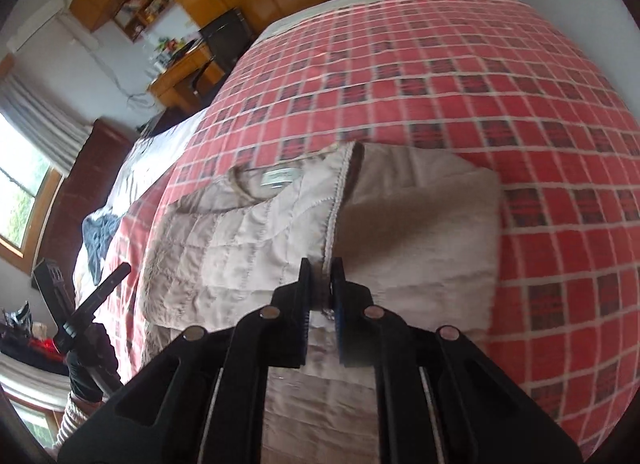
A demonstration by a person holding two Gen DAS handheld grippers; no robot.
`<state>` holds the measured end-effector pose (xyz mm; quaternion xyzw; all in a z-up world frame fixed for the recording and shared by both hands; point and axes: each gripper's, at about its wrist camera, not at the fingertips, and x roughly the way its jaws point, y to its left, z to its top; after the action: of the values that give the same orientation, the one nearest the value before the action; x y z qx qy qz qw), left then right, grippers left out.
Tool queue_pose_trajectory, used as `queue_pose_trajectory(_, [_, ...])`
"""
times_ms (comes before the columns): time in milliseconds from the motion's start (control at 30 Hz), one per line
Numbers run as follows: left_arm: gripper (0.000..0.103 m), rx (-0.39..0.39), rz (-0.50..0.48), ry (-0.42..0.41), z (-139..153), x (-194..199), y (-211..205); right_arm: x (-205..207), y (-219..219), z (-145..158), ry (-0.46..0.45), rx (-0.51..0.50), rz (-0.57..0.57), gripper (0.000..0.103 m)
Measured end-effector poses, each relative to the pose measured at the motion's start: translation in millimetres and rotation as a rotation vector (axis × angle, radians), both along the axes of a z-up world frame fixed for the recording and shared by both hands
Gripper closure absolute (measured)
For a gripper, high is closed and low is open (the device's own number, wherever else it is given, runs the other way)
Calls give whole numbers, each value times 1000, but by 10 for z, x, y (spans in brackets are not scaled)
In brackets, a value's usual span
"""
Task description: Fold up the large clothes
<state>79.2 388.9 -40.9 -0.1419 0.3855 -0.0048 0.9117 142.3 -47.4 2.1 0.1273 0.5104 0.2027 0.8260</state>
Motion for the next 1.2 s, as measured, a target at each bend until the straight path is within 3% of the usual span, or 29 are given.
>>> queue_pose_trajectory(167, [56, 43, -46, 71, -211, 140, -208, -21, -305, -206, 26, -37, -77, 100])
queue_pose_trajectory(333, [56, 96, -55, 137, -468, 229, -280, -104, -281, -455, 93, -66, -77, 100])
queue_pose_trajectory(500, [56, 63, -60, 89, -246, 189, -314, -155, -71, -323, 54, -35, -24, 96])
queue_pose_trajectory(600, [54, 87, -91, 53, -117, 205, -428, -96, 190, -266, 42, -38, 35, 96])
queue_pose_trajectory(767, [52, 99, -113, 124, -306, 328, -495, 22, 517, -492, 103, -75, 84, 94])
queue_pose_trajectory(900, [52, 93, -129, 156, -485, 345, -470, 63, 537, -802, 160, -187, 55, 96])
queue_pose_trajectory(1000, [52, 120, -148, 164, -545, 357, -502, 60, 475, -981, 188, -145, 44, 98])
queue_pose_trajectory(1167, [52, 104, -126, 177, -491, 368, -482, 79, 410, -967, 211, -117, 32, 100])
queue_pose_trajectory(1200, [52, 111, -115, 170, -425, 338, -493, 56, 352, -902, 209, -105, 22, 94])
